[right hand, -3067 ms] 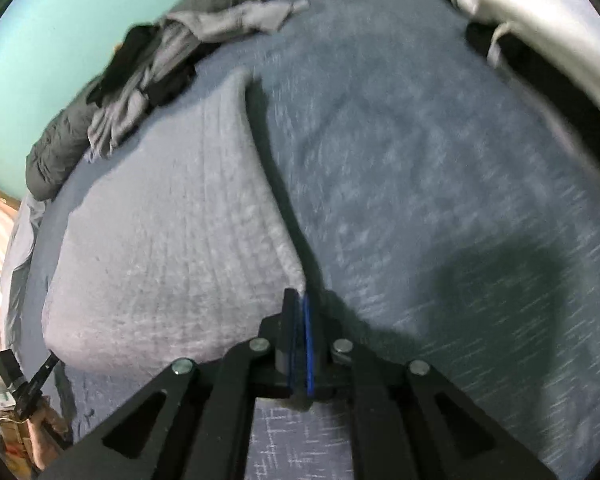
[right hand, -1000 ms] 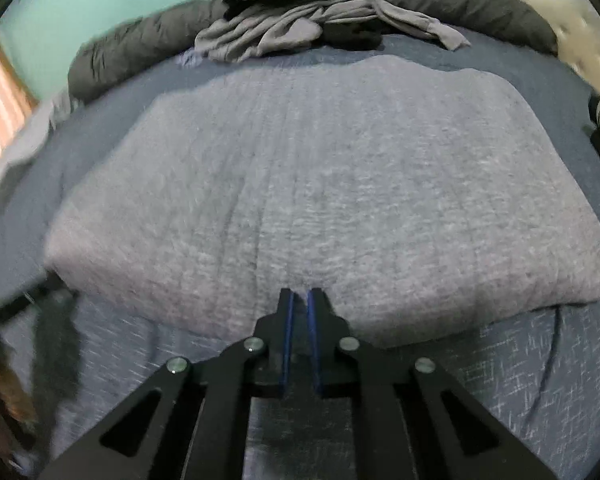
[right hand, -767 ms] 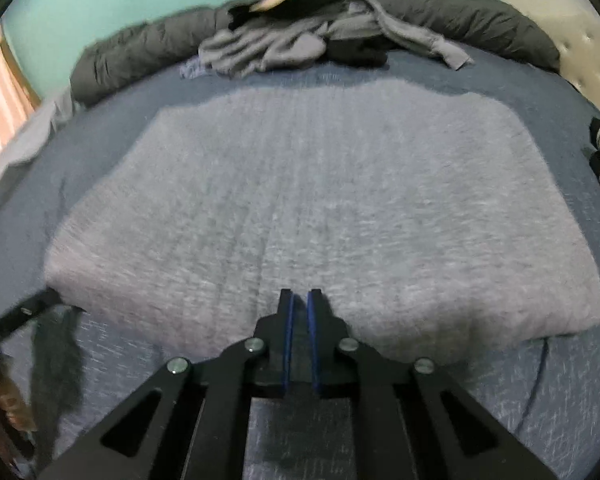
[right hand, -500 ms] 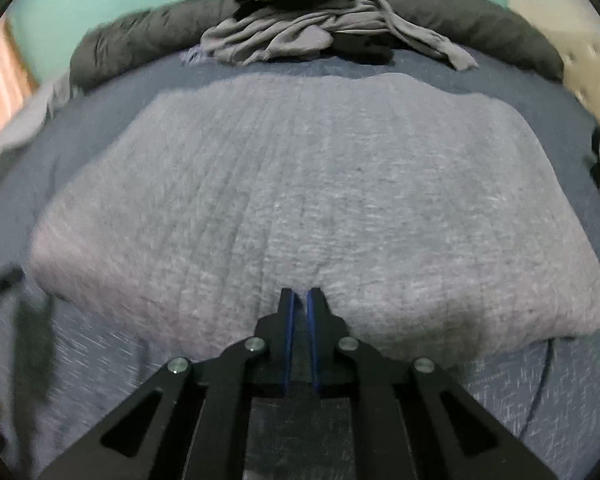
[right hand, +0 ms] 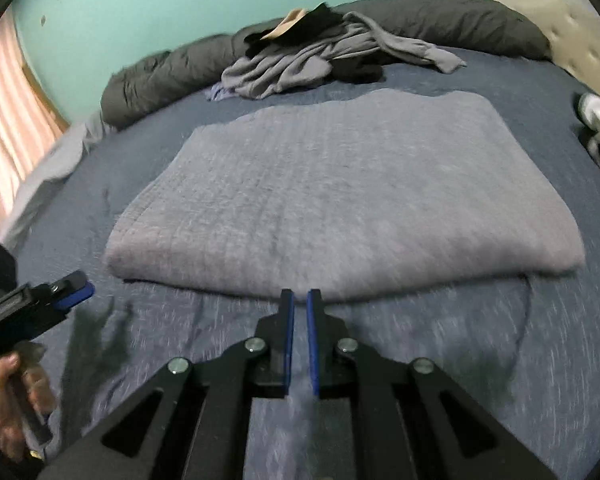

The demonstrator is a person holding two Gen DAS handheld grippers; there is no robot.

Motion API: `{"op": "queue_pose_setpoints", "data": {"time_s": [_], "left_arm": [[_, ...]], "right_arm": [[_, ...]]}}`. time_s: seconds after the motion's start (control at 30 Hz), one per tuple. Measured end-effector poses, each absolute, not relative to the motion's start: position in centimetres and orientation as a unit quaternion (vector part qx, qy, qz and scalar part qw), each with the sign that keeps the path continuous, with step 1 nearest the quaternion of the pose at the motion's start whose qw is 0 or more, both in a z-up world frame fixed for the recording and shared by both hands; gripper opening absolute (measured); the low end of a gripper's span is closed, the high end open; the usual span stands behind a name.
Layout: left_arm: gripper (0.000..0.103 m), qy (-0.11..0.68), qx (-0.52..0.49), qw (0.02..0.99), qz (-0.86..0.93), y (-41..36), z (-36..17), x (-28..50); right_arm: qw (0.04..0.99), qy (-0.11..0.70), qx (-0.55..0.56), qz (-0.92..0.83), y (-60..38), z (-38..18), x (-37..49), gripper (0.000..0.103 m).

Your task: Fold clothes

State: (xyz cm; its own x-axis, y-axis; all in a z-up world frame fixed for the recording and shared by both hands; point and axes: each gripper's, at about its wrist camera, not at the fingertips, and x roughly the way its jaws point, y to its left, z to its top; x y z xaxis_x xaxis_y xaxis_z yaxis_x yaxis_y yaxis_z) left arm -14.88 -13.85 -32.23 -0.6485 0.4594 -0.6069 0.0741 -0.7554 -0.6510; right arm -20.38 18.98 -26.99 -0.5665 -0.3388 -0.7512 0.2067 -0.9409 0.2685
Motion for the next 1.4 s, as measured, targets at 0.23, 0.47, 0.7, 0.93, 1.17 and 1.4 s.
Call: {"op": "queue_pose_setpoints", "data": {"time_s": [0.23, 0.47, 0.7, 0.93, 1.17, 1.4], "left_arm": [[0.067, -0.356, -0.403, 0.100, 0.837, -12.0, -32.6, -15.5], [0.067, -0.402, -0.399, 0.069, 0.821, -11.7, -33.5, -16.8], [0.067, -0.435, -0.398, 0.027, 0.807, -12.3, -34.4, -19.1], [0.062, -0.440, -0.397, 0.017, 0.806, -12.1, -35.0, -20.8], [0.020, -0.401, -0.393, 0.015, 0.828, -11.3, -33.6, -21.5], [0.015, -0.375, -0.374, 0.041, 0.847, -10.0, -30.1, -22.0]], "right_arm": [[0.150, -0.123, 0.424, -0.885, 24.8, -27.8, -15.5, 0.006], [0.154, -0.168, 0.413, -0.881, 28.9, -29.1, -14.0, 0.006], [0.177, -0.197, 0.394, -0.880, 29.5, -29.0, -14.4, 0.006], [0.146, -0.212, 0.398, -0.881, 31.6, -29.1, -15.2, 0.014], [0.129, -0.239, 0.400, -0.875, 33.5, -29.4, -15.5, 0.014], [0.129, -0.248, 0.400, -0.873, 34.2, -29.5, -15.8, 0.016]]}}
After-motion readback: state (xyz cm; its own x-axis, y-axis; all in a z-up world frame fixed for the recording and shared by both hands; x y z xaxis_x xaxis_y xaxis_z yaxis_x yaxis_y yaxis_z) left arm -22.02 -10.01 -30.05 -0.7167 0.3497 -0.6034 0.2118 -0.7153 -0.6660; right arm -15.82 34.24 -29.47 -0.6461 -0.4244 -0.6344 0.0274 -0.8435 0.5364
